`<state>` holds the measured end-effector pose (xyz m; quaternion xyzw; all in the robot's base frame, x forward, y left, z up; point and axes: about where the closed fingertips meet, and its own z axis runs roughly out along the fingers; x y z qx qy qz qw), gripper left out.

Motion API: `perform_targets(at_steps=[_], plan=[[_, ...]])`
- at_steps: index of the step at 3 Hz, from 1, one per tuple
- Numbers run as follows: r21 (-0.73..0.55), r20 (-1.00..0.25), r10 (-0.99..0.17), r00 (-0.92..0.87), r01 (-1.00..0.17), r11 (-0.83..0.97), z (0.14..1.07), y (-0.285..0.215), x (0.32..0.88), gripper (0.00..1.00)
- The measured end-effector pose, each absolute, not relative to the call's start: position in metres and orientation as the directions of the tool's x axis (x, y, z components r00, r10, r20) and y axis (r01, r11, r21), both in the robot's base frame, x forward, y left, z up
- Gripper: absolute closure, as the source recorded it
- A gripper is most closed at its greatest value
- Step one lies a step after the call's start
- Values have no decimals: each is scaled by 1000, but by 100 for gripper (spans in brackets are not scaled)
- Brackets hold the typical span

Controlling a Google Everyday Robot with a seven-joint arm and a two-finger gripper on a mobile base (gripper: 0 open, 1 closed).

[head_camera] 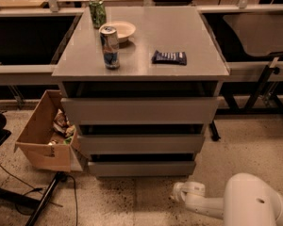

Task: Close bottom drawer

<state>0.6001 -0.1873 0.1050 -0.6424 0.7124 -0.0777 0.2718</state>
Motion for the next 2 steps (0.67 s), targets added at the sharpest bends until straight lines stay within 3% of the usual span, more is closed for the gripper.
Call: perform_targets(at_steps=[1, 2], plan=[[-392, -97, -994, -46, -916, 80, 148, -207, 594, 93], [-313, 192, -981, 26, -946, -86, 217, -246, 597, 100]])
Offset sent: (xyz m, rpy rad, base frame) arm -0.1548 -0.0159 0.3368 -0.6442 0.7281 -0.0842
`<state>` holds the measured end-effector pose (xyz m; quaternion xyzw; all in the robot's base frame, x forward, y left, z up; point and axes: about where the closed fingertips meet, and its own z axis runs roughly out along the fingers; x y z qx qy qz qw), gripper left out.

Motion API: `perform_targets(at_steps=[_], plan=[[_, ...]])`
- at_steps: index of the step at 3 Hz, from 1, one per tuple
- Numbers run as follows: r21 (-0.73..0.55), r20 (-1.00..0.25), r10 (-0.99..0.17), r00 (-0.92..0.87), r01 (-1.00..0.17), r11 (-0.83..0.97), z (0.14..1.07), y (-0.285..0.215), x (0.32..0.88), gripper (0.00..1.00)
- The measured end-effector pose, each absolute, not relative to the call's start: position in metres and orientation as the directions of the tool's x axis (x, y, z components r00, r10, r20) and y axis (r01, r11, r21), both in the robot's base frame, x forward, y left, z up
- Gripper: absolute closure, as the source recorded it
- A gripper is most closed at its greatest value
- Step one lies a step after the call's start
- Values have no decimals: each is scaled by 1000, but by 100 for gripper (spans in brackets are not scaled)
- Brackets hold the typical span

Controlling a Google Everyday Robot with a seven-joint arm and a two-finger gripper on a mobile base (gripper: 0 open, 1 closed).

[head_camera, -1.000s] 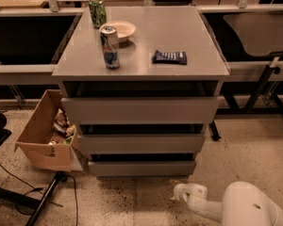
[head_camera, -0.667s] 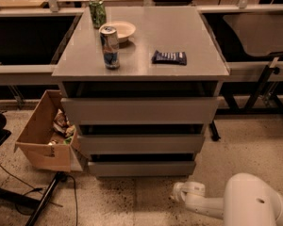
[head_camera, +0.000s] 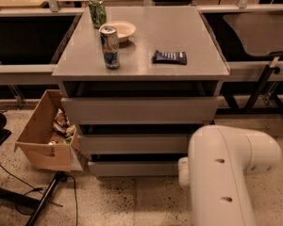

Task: Close bottom drawer

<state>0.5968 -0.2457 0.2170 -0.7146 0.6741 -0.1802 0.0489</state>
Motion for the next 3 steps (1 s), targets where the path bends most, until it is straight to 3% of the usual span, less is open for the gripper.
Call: perform_targets(at_steps=[1, 2, 3], plan=[[-203, 416, -909, 17, -973, -111, 321, -278, 561, 100], [-218, 449, -881, -152, -974, 57, 382, -284, 494, 100], [-342, 435, -813, -388, -906, 249, 458, -315, 398, 100]])
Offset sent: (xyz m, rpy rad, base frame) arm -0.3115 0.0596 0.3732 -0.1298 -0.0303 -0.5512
